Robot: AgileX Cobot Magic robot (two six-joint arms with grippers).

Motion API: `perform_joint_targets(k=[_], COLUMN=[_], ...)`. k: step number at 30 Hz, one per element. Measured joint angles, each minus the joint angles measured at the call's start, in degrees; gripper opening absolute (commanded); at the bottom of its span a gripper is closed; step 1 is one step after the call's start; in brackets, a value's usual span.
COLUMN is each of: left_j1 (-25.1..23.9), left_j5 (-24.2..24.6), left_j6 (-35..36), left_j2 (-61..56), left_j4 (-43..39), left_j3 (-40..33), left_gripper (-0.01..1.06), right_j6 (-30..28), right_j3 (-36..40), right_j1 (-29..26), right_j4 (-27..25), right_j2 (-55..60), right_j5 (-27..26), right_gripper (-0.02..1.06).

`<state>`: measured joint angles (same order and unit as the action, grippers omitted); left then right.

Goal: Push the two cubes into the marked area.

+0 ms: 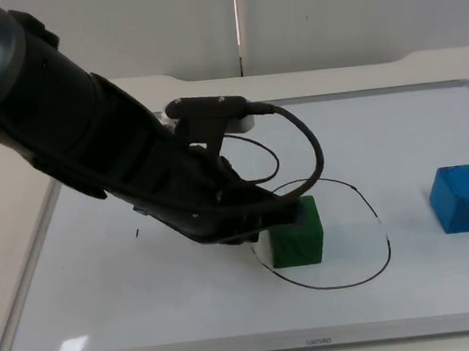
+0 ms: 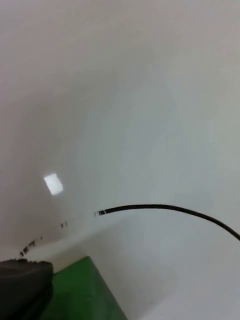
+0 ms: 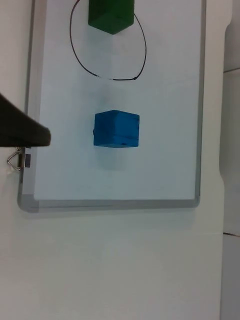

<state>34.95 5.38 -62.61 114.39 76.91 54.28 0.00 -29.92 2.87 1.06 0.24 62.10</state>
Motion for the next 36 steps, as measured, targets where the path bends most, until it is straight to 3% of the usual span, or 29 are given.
perform_joint_targets(k=[8,13,23,29,36], left_j1=[-2.99,-6.00,-6.42,-6.42,-6.42], left_j5=[0.27,3.00,6.32,10.03,16.47], left_j6=[0.00,-0.11,1.54,8.50,22.05], left_j2=[-6.96,-15.48,-29.03,-37.57,-44.88], left_j4=[-3.08,-6.02,-8.44,-17.74,-35.69], left_j3=[0.08,0.08,0.08,0.08,0.08], left_gripper=[0.00,0.00,0.00,0.00,0.00], right_j6=[0.00,0.00,0.00,0.00,0.00], right_j3=[0.00,0.00,0.00,0.00,0.00], right_j1=[0.00,0.00,0.00,0.00,0.00], right_j4=[0.00,0.00,0.00,0.00,0.00], right_j2=[0.00,0.00,0.00,0.00,0.00], right_j5=[0.00,0.00,0.00,0.00,0.00], right_gripper=[1.05,1.05,1.05,1.05,1.05])
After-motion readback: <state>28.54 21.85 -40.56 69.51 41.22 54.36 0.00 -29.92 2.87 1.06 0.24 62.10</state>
